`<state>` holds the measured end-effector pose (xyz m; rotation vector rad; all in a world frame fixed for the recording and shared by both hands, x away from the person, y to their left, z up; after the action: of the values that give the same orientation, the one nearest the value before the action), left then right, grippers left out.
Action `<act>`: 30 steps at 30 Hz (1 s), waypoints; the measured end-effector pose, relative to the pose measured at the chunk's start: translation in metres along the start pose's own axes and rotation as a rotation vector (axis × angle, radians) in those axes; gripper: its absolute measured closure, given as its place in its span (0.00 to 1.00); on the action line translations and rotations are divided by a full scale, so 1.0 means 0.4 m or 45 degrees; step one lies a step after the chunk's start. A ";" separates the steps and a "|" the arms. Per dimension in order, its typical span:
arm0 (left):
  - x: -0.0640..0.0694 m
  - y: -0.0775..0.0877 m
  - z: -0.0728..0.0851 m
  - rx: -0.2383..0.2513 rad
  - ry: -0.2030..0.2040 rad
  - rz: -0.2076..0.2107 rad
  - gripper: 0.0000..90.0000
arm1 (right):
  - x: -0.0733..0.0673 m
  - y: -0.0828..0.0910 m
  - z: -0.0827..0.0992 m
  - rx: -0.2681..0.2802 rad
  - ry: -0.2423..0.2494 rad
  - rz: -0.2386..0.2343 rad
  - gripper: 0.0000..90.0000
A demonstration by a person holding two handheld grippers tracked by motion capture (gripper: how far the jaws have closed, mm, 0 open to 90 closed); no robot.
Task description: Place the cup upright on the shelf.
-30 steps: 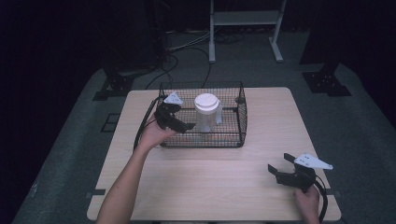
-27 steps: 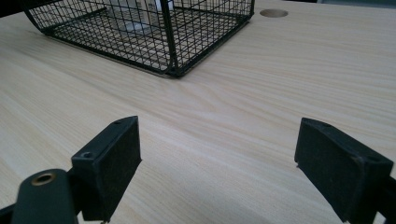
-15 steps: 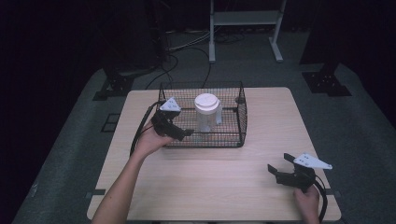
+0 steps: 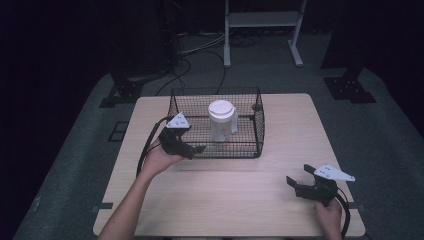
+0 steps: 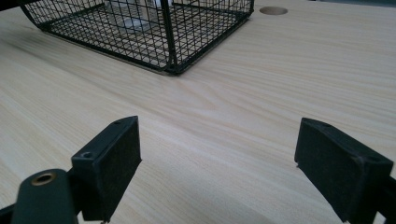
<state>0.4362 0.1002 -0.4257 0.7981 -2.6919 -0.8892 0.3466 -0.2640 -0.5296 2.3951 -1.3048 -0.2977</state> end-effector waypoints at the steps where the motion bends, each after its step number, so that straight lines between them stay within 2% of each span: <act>1: 0.002 0.001 0.002 0.000 0.002 0.002 0.02 | 0.000 0.000 0.000 0.000 0.000 0.000 0.15; 17: 0.048 0.023 0.033 0.079 0.017 0.017 0.02 | -0.001 -0.001 0.001 -0.008 0.001 0.003 0.15; 30: 0.073 0.037 0.070 0.086 0.031 0.040 0.02 | -0.001 -0.001 0.001 -0.010 0.002 0.005 0.15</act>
<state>0.3960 0.1080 -0.4388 0.7734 -2.7181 -0.7808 0.3466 -0.2635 -0.5303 2.3855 -1.3052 -0.2995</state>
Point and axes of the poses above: each handheld gripper's, and its own axes: y roughly backward along the jaws, z roughly out of its underside, x roughly to its right, the point moved 8 cm from there along -y, roughly forward along the jaws, and after that the axes turned 5 degrees about y, right-handed, at the moved point
